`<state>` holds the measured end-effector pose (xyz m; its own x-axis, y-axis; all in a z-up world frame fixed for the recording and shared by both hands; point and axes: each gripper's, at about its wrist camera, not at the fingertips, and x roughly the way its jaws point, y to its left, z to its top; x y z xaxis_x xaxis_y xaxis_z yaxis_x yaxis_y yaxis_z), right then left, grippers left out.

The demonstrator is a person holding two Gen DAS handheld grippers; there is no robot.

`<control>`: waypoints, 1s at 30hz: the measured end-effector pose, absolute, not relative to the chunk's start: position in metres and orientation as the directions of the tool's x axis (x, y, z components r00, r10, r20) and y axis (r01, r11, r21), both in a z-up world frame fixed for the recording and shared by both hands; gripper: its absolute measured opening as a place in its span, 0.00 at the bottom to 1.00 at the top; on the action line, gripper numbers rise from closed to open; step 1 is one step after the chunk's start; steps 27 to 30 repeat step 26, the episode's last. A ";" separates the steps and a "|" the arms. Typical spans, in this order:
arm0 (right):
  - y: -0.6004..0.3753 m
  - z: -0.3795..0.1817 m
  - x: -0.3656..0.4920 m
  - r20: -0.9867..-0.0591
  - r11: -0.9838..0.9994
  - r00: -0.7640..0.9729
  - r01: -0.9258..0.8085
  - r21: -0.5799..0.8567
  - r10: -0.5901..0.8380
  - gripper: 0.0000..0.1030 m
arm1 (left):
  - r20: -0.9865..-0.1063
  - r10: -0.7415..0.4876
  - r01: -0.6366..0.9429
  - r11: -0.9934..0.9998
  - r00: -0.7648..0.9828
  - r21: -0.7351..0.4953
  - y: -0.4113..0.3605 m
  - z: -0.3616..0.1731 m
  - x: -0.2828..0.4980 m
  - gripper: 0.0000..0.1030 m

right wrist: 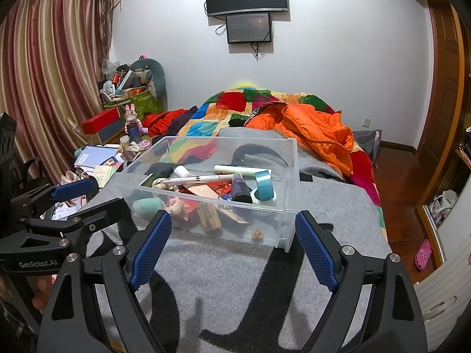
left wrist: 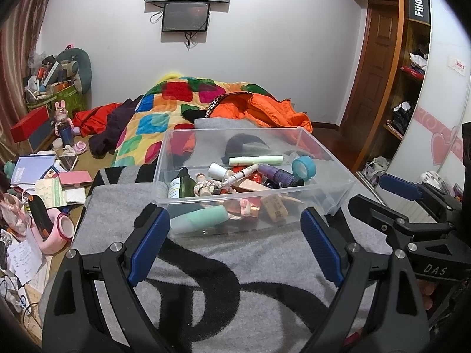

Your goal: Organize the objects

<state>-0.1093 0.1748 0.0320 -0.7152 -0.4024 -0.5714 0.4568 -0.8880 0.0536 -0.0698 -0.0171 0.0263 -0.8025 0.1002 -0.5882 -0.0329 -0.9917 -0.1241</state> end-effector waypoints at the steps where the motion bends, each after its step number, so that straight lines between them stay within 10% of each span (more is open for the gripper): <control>1: 0.175 0.032 -0.109 -0.571 -0.888 -0.715 0.457 0.053 -0.402 0.81 | -0.586 0.096 -0.029 -0.992 -0.804 -0.124 -0.017 0.027 -0.069 0.88; 30: 0.173 0.030 -0.109 -0.579 -0.885 -0.702 0.460 0.075 -0.414 0.82 | -0.590 0.109 -0.044 -0.991 -0.800 -0.124 -0.014 0.025 -0.067 0.88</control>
